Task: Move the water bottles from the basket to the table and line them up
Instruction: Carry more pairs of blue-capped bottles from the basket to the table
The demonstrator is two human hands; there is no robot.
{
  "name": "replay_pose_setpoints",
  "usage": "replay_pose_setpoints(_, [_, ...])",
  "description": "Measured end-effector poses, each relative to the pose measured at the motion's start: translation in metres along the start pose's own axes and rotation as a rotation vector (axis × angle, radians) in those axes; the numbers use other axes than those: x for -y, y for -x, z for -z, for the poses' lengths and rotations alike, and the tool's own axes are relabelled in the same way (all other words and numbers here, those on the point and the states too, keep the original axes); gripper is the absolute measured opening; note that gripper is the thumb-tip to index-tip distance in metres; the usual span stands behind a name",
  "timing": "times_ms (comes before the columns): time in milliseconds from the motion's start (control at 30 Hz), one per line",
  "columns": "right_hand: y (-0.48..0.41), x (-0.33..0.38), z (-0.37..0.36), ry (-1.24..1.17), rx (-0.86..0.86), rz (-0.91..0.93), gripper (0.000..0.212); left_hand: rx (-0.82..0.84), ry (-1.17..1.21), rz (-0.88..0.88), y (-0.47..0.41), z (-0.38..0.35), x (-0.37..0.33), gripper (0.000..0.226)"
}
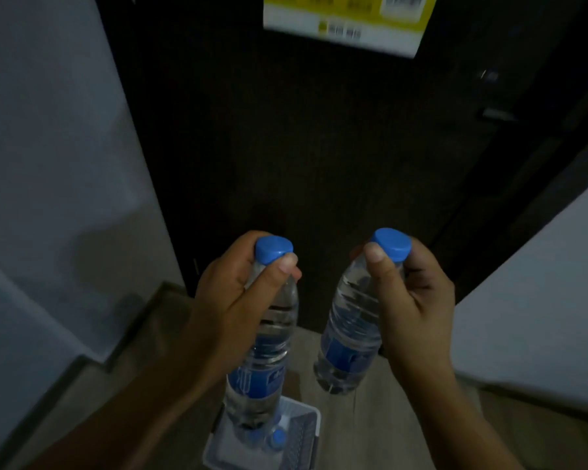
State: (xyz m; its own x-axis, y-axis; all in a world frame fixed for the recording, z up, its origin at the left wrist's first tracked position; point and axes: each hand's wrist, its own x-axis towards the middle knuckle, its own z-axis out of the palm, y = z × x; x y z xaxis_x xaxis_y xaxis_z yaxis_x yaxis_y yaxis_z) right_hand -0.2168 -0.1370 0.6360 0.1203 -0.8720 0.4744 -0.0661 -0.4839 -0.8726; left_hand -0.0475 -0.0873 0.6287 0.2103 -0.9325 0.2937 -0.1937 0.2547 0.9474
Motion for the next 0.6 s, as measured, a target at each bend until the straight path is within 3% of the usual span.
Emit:
replay_pose_setpoints(333, [-0.060, 0.250, 0.016, -0.009, -0.032, 0.072, 0.020, -0.068, -0.066, -0.171, -0.025, 0.047, -0.247, 0.032])
replay_pose_setpoints(600, [-0.050, 0.347, 0.021, -0.044, -0.121, 0.072, 0.027, -0.173, -0.035, -0.190, 0.001, 0.068, -0.335, 0.027])
